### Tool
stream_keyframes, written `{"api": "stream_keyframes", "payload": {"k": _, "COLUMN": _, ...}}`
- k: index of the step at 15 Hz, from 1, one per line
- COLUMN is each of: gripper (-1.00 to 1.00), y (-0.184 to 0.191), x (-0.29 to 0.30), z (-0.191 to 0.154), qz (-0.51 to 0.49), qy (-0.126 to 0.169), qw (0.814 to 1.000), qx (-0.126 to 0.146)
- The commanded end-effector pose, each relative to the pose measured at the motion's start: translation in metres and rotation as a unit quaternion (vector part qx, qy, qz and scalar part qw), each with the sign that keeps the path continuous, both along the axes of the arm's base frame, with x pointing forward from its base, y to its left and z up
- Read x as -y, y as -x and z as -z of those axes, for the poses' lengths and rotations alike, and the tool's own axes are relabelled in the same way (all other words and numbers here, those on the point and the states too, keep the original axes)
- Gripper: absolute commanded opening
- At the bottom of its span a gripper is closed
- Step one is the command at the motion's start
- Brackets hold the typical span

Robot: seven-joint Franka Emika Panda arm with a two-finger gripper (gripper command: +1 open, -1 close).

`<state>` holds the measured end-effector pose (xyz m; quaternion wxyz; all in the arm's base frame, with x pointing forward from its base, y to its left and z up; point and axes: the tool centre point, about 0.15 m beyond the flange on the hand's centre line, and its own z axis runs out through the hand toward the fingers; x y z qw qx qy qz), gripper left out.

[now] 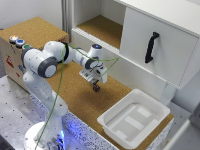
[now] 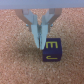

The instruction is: Push the purple block to the right

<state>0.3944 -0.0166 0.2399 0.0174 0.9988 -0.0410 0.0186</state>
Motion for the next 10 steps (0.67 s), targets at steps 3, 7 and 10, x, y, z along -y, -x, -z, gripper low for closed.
{"api": "stream_keyframes", "payload": {"k": 3, "gripper": 1.0, "y": 0.001, "x": 0.0, "z": -0.001, "qz": -0.001, "qy": 0.0, "qw": 1.0, "qx": 0.002}}
{"api": "stream_keyframes", "payload": {"k": 7, "gripper": 1.0, "y": 0.007, "x": 0.009, "z": -0.017, "qz": -0.02, "qy": 0.013, "qw": 1.0, "qx": 0.01}}
{"api": "stream_keyframes", "payload": {"k": 10, "gripper": 1.0, "y": 0.005, "x": 0.018, "z": -0.03, "qz": -0.04, "qy": 0.027, "qw": 0.999, "qx": 0.01}}
